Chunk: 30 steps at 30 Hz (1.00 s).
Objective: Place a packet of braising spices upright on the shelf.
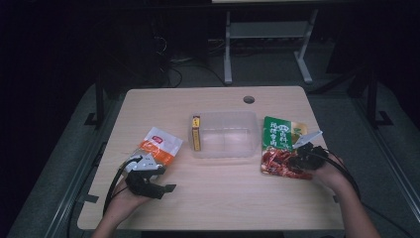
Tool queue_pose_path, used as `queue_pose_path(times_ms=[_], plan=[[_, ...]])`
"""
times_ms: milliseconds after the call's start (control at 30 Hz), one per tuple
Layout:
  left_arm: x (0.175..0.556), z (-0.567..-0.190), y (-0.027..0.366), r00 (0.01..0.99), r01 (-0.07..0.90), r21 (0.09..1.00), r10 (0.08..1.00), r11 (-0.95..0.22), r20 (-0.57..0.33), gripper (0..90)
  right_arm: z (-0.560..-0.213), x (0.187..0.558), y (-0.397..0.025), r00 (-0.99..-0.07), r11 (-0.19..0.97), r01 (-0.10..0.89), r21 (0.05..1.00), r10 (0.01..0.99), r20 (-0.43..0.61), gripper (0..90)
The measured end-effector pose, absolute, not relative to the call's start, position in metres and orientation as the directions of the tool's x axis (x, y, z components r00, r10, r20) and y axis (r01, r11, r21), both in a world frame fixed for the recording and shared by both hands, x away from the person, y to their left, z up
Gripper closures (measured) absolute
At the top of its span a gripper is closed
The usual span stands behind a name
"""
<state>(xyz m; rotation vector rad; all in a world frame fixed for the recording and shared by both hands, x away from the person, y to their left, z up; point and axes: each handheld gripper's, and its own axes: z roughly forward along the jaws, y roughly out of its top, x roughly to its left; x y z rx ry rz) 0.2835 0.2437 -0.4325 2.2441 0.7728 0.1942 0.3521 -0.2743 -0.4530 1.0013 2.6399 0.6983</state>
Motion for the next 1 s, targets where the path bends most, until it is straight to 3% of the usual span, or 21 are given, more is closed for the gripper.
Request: queue_pose_path(times_ms=[333, 600, 767, 1000], plan=[[0.283, -0.433, 0.241, 0.808, 0.466, 0.703, 0.583, -0.537, -0.090, 25.2, -0.450, 0.344, -0.261, -0.812, 0.705, 0.501, 0.502, 0.584, -0.009, 90.0], [0.283, -0.431, 0.236, 0.826, 0.444, 0.699, 0.559, -0.561, -0.075, 24.7, -0.432, 0.386, -0.284, -0.664, 0.540, 0.547, 0.640, 0.745, -0.062, 90.0], [0.281, -0.431, 0.229, 0.838, 0.431, 0.692, 0.541, -0.579, -0.069, 24.7, -0.436, 0.417, -0.286, -0.600, 0.515, 0.576, 0.634, 0.794, -0.100, 90.0], [0.281, -0.435, 0.222, 0.852, 0.421, 0.686, 0.519, -0.594, -0.073, 24.7, -0.451, 0.445, -0.296, -0.541, 0.451, 0.614, 0.648, 0.838, -0.071, 90.0]])
